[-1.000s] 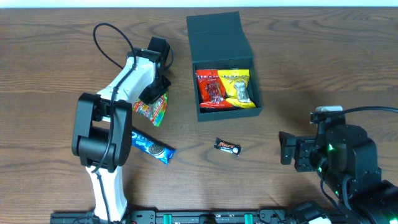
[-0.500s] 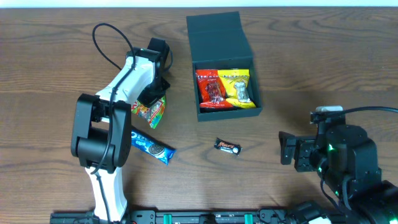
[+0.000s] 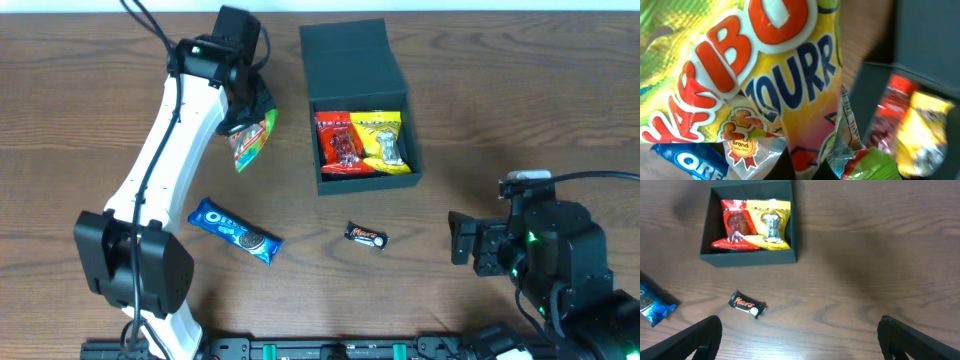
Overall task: Pack container
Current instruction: 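Carry the Haribo bag right and lower it into the black box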
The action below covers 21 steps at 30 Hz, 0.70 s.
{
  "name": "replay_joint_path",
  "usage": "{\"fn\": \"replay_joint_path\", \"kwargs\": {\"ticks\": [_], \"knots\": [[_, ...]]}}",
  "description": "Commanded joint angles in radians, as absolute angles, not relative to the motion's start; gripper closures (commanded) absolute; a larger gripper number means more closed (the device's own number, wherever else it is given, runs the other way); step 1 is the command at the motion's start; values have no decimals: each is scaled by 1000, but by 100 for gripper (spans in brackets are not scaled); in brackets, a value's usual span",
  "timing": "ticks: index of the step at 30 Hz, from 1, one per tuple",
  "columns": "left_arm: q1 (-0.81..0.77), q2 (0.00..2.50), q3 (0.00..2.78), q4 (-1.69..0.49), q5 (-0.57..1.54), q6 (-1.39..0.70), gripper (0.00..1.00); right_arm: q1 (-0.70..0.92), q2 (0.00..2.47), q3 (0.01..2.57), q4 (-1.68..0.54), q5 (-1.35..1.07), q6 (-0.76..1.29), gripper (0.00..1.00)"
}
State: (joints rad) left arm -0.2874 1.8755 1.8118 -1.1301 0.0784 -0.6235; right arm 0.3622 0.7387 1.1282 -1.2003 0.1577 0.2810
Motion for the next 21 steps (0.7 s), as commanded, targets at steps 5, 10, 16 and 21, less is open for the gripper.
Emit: {"fn": "replay_joint_path", "kwargs": {"ticks": [5, 10, 16, 21], "knots": [[-423, 1865, 1929, -1147, 102, -498, 94, 366, 738, 1131, -1201, 168, 291, 1], [-533, 1886, 1946, -1128, 106, -446, 95, 366, 738, 1131, -1201, 168, 291, 1], [-611, 1960, 1968, -1098, 215, -376, 95, 366, 738, 1131, -1201, 168, 291, 1], [-637, 2095, 2085, -1113, 289, -343, 95, 366, 738, 1131, -1201, 168, 291, 1]]}}
